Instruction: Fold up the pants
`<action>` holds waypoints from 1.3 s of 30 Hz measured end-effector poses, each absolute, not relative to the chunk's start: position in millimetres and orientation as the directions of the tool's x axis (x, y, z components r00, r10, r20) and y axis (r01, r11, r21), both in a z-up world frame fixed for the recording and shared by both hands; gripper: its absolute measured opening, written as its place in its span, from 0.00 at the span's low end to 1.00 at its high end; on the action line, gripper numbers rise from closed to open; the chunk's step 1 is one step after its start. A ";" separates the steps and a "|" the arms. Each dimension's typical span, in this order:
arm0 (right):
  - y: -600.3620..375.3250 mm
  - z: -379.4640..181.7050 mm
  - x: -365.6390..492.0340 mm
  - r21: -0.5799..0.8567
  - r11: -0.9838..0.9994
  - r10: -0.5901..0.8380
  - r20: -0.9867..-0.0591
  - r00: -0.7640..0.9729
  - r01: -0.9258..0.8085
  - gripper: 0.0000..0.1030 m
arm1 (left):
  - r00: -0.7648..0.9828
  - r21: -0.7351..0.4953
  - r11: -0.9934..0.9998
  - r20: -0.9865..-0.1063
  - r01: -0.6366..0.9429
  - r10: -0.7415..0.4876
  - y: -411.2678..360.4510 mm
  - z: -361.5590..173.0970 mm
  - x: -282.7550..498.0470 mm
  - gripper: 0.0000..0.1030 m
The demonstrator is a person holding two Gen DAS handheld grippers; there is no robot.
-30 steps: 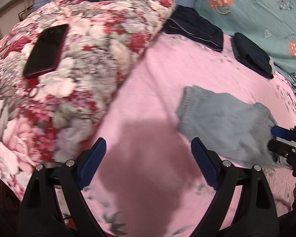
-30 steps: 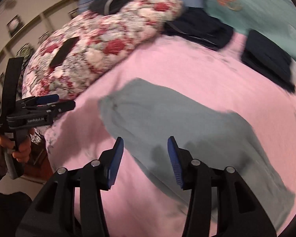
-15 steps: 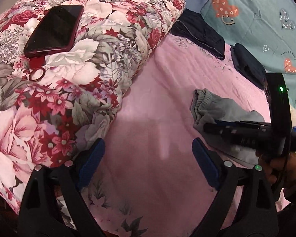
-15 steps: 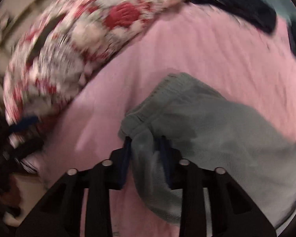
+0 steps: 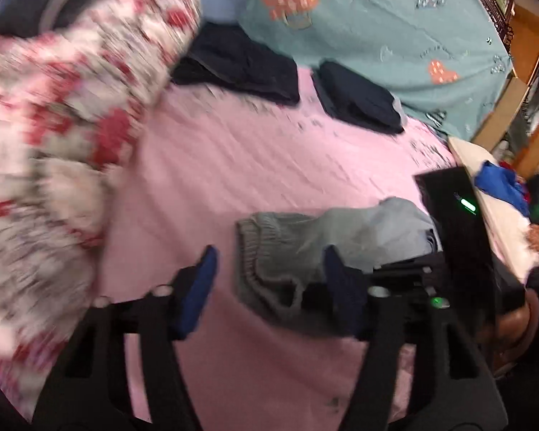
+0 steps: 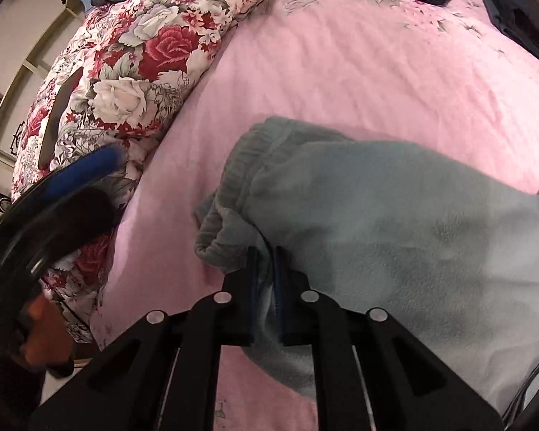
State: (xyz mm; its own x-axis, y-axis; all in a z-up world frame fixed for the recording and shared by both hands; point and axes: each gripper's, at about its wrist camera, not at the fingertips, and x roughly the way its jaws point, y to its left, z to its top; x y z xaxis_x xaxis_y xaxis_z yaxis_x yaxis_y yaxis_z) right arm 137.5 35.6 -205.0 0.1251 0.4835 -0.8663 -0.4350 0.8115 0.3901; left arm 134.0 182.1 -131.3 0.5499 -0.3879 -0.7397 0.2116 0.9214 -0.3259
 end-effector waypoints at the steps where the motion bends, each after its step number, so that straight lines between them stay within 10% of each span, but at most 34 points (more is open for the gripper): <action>1: 34.8 -205.5 136.0 0.390 0.813 0.483 -0.866 0.127 -0.434 0.08 | 0.528 -0.342 0.914 -0.746 0.219 -0.406 181.3 -136.9 142.7 0.49; 14: 36.2 -211.2 128.1 0.401 0.822 0.499 -0.850 0.170 -0.405 0.09 | 0.278 -0.388 0.899 -0.857 0.203 -0.433 166.5 -192.0 196.6 0.48; 17: 30.3 -210.6 126.9 0.420 0.816 0.515 -0.841 0.169 -0.397 0.09 | 0.231 -0.392 0.895 -0.870 0.214 -0.436 162.6 -189.6 200.6 0.29; 29: -14.3 -186.2 118.1 0.474 0.799 0.571 -0.791 0.218 -0.371 0.11 | 0.338 -0.413 0.896 -0.829 0.166 -0.445 159.6 -153.9 179.5 0.11; 39: -77.0 -153.4 138.7 0.780 0.605 0.789 -0.560 0.253 -0.161 0.60 | 0.462 -0.280 0.926 -0.807 0.252 -0.369 104.4 -120.0 137.4 0.11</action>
State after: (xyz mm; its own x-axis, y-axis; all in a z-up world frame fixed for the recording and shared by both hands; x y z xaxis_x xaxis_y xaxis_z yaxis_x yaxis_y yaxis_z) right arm 138.7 -77.0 -153.4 0.2530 0.7892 -0.5597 -0.1612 0.6048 0.7799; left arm 137.4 104.4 -120.0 0.4616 -0.3692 -0.8066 0.2518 0.9264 -0.2799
